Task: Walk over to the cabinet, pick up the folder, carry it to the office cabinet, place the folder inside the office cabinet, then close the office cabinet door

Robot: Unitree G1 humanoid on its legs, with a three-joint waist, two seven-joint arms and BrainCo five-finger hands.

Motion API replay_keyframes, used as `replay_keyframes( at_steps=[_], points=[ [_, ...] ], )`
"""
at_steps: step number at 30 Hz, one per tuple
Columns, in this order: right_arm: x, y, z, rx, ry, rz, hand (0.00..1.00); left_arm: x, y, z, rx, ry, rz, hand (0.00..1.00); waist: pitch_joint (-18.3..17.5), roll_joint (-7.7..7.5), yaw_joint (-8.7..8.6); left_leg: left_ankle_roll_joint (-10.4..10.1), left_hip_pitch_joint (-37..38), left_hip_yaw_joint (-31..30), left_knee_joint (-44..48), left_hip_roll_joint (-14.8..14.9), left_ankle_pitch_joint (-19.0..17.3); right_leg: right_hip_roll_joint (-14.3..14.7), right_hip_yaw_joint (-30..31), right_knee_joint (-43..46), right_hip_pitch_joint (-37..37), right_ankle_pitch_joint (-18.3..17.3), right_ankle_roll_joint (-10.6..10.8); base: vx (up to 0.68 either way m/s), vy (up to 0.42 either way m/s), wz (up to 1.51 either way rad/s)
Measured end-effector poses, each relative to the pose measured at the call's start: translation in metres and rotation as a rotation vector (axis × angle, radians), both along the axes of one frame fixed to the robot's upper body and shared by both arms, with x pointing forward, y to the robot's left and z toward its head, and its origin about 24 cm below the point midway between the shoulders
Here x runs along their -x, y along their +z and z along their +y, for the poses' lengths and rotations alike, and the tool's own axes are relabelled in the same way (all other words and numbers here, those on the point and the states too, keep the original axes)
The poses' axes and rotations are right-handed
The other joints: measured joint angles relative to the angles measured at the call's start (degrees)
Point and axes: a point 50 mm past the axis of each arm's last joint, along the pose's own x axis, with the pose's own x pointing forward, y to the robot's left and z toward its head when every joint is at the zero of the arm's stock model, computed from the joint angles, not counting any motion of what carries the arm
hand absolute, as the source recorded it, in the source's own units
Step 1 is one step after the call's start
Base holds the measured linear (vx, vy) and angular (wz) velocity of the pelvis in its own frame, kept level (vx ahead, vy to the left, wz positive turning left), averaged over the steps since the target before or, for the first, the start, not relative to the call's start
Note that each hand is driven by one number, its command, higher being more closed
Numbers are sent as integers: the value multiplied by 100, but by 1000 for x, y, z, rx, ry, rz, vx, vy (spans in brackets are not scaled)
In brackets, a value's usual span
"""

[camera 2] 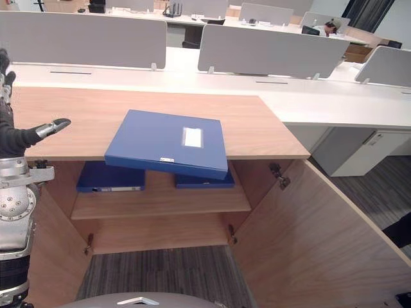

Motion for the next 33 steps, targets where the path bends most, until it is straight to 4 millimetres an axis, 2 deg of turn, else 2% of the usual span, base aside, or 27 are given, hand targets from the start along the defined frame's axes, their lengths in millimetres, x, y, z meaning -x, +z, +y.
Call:
replay_keyframes(
  at_steps=[1, 2, 3, 4, 5, 6, 7, 9, 12, 14, 24, 33],
  points=[
    [0, 0, 0, -2, 0, 0, 0, 1, 4, -6, -2, -28, -19, 0, -3, -4, -4, -5, -1, -1, 0, 1, -6, 0, -1, 5, -4, -3, -2, 0, 0, 0],
    [0, 0, 1, -9, 5, -2, 0, 7, 12, -27, -6, -140, -60, 0, -12, -17, -5, -2, 0, -2, 0, 0, -14, -7, 2, 46, -20, -24, -8, -45, -9, 0],
    [0, 0, 1, -14, 3, -5, 0, 16, 11, -57, -42, -311, -73, 0, -35, -20, -25, 7, -5, 7, -1, -8, -24, -21, 21, 141, -95, -111, -47, -38, -3, -2],
    [0, 0, 1, -14, 4, -7, 0, 21, 7, -71, -62, -394, -63, 0, -34, -18, -51, 11, -4, 16, -1, -12, -27, -27, 38, 201, -111, -143, -45, -50, 7, -10],
    [0, 0, 1, -14, 5, -7, 0, 26, -7, -97, -95, -541, -8, 0, -50, -5, -86, 9, 5, 70, -2, -17, -40, -34, 103, 270, -150, -190, -24, -45, 16, -23],
    [0, 0, 0, -13, 6, -8, 0, 26, -20, -112, -131, -602, 50, 0, -73, 9, -106, 7, 8, 137, -12, -15, -48, -30, 171, 274, -191, -222, -23, -44, 14, -22],
    [0, 0, 0, -13, 7, -10, 0, 23, -27, -117, -146, -608, 82, 0, -76, 14, -141, 6, 7, 138, -32, -14, -48, -29, 172, 268, -194, -224, -20, -40, 4, -16],
    [-3, 1, 0, -9, 17, -20, 0, 9, -48, -116, -195, -561, 192, 0, -85, 44, -248, 6, 63, 162, -34, -8, -46, -12, 198, 262, -211, -226, -17, -16, -6, -9],
    [-2, 1, -2, -1, 26, -16, 0, -2, -72, -114, -277, -509, 311, 0, -92, 74, -242, 33, 93, 193, -23, -8, -28, 8, 188, 211, -176, -197, -20, 22, -7, -8],
    [-3, 1, -2, -1, 28, -17, 0, -4, -81, -114, -338, -501, 349, 0, -88, 79, -238, 35, 72, 195, -8, -13, -28, 7, 169, 133, -165, -162, -18, 0, 0, 0],
    [-6, 1, -2, 4, 56, -18, 0, -5, -102, -116, -546, -439, 402, 0, -81, 95, -286, 64, 98, 159, -16, -38, -36, 5, 102, -167, 24, -73, -50, 1, -3, 1],
    [-9, 2, -2, 4, 58, -24, 0, -4, -112, -118, -711, -322, 350, 0, -74, 106, -347, 65, 96, 140, -36, -48, -37, -6, 82, -173, 32, -73, -51, 0, 0, 0]
  ],
)
